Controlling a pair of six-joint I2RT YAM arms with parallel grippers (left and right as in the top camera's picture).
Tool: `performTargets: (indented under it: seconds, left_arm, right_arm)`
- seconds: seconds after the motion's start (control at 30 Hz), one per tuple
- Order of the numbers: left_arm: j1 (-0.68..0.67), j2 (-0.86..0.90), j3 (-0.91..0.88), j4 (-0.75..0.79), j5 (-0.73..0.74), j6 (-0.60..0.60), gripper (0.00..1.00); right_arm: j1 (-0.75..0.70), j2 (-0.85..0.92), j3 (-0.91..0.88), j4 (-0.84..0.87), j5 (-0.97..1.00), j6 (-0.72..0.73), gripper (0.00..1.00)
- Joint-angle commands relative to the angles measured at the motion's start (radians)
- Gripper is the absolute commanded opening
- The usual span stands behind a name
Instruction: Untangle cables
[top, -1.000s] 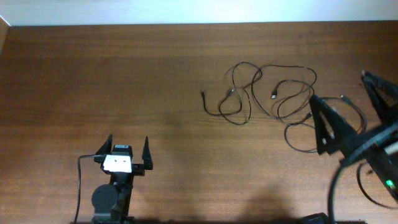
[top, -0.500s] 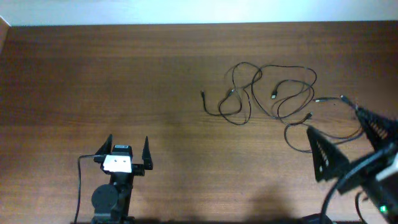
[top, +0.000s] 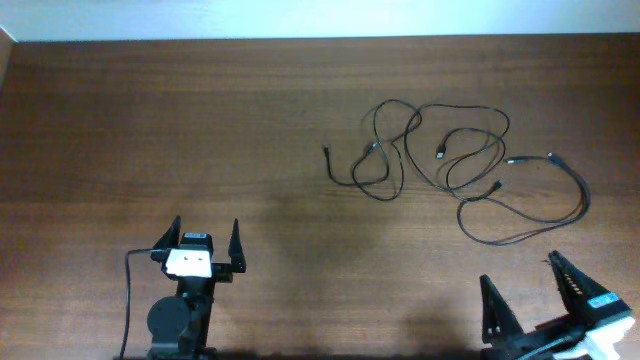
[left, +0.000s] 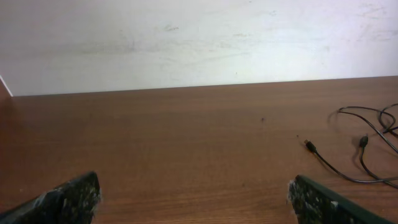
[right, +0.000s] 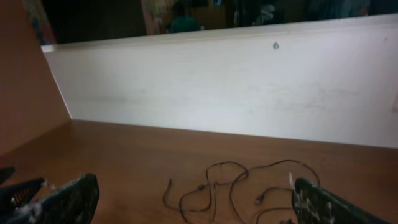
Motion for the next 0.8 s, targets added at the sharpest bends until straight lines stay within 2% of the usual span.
performTargets:
  seconds: [0.0,0.13,0.27,0.37,0.47,0.77]
  left_arm:
    - [-0.003,-0.006,-0.003,-0.006,-0.004,0.016,0.99]
    - [-0.003,-0.006,-0.003,-0.006,-0.004,0.016,0.99]
    - [-0.003,-0.006,-0.003,-0.006,-0.004,0.016,0.99]
    - [-0.003,-0.006,-0.003,-0.006,-0.004,0.016,0.99]
    - [-0.003,-0.006,-0.003,-0.005,-0.004,0.016,0.99]
    - [-0.003,-0.006,-0.003,-0.005,-0.004,0.016,0.99]
  right_arm:
    - [-0.022,-0.018,-0.075,0.015,-0.051,0.003,0.98]
    - [-0.022,-0.018,-0.179,0.148,-0.053,-0.053,0.98]
    - [-0.022,-0.018,-0.362,0.514,-0.084,-0.269,0.98]
    - [-0.022,-0.018,-0.470,0.734,-0.114,-0.345,0.98]
    - [-0.021,-0.018,-0.556,0.892,-0.116,-0.345,0.98]
    - [-0.020,-0.018,-0.671,0.904,-0.106,-0.416,0.98]
